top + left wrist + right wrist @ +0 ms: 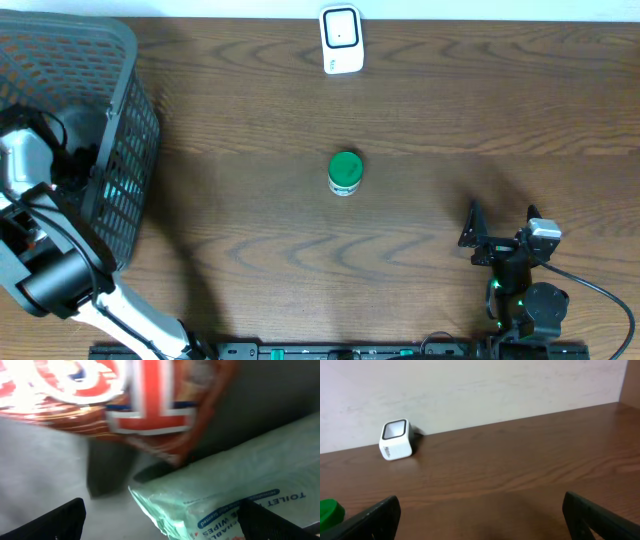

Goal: Scan the item barcode
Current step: 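Return the left gripper into the basket toward the mint-green wipes pack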

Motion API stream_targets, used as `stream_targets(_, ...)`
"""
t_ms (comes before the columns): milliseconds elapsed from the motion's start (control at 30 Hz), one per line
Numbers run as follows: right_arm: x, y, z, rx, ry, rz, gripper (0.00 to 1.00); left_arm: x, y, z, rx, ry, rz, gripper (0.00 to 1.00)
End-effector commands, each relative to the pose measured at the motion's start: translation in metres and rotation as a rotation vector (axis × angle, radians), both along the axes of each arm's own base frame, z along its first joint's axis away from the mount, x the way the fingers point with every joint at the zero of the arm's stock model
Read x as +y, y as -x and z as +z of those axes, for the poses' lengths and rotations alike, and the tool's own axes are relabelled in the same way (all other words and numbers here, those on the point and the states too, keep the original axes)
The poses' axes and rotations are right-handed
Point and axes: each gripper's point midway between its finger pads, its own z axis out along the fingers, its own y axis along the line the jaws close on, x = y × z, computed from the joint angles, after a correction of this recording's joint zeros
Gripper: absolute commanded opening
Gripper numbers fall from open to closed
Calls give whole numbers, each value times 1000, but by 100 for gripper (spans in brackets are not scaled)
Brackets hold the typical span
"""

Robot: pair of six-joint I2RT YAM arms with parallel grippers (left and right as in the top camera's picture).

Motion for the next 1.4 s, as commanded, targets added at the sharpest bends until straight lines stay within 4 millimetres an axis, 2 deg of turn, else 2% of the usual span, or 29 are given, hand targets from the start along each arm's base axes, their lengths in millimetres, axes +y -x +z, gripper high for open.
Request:
stream_targets(0, 1, 0, -1, 1, -10, 5, 99, -11, -4, -26, 44, 21, -46, 98)
stream_targets(67, 1, 0, -1, 1, -10, 5, 99, -14, -2, -36, 67, 37, -46, 97)
stream_targets(100, 2, 0, -1, 1, -10, 5, 99, -16, 0, -42, 81, 48, -47, 84)
stream_targets(133, 1, 0, -1, 1, -10, 5, 99, -19, 4, -48, 104, 63, -49, 63)
stream_targets(167, 1, 0, -1, 1, -10, 5, 99, -23, 10, -56, 133, 82, -50, 32)
stream_targets(233, 1, 0, -1, 1, -10, 4, 99, -27, 17, -65, 163, 103, -51, 7)
stream_targets(333, 1, 0, -1, 1, -10, 5, 99, -28, 18, -62, 153, 114, -82, 7)
stream_targets(400, 2, 0, -1, 1, -10, 5, 99, -23, 16, -48, 134, 108, -79, 8)
stream_targets(467, 2, 0, -1, 1, -10, 5, 99, -12, 13, -24, 95, 92, -55, 7)
stream_targets(633, 1, 0, -1, 1, -10, 5, 99, 22, 7, 74, -116, -23, 22, 7)
stream_targets(800, 1, 0, -1, 1, -10, 5, 99, 38, 23, 165, -325, -192, 80, 7)
stream_targets(933, 1, 0, -1, 1, -10, 5, 99, 30, 37, 215, -432, -285, 88, 7)
stream_targets(1067, 2, 0, -1, 1, -10, 5, 99, 3, 40, 259, -591, -290, 48, 7)
stream_targets(1200, 2, 0, -1, 1, -10, 5, 99, -19, 44, 294, -721, -293, 14, 7)
stream_targets(1300, 2, 0, -1, 1, -10, 5, 99, -23, 50, 309, -760, -342, 16, 8)
stream_targets(1333, 1, 0, -1, 1, -10, 5, 99, -20, 52, 310, -751, -359, 23, 33)
stream_targets(1367, 1, 0, -1, 1, -10, 5, 99, -16, 55, 308, -732, -379, 35, 49)
